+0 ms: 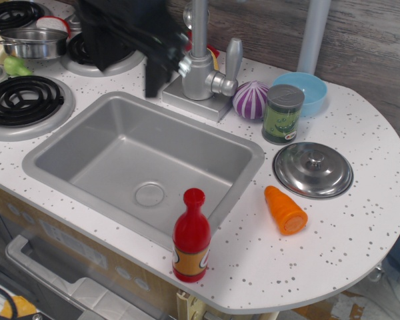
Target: Put red bottle in sink
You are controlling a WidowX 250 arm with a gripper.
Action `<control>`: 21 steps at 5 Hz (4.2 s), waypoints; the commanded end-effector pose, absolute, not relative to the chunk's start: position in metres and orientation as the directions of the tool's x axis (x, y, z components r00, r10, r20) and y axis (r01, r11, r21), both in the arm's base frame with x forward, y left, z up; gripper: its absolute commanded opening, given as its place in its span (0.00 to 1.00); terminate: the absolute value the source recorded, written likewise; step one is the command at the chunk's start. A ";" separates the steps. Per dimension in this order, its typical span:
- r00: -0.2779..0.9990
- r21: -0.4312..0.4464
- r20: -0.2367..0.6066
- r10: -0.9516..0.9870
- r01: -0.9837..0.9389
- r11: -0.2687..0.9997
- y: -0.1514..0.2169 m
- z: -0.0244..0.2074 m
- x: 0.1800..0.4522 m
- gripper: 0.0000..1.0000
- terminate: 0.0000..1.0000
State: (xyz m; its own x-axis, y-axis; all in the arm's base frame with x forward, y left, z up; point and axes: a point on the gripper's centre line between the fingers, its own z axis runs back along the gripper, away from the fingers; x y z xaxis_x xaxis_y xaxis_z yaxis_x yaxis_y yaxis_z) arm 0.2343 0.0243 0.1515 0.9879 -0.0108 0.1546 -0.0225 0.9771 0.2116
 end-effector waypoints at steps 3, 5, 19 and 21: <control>0.973 0.069 0.171 -0.155 0.146 0.987 -0.022 0.139 0.209 1.00 0.00; 0.953 0.004 0.274 -0.128 0.132 0.991 -0.038 0.121 0.199 1.00 0.00; 0.841 0.173 0.444 -0.309 0.257 0.951 0.108 0.051 0.281 1.00 0.00; 0.830 0.163 0.480 -0.284 0.233 0.959 0.110 0.047 0.285 1.00 0.00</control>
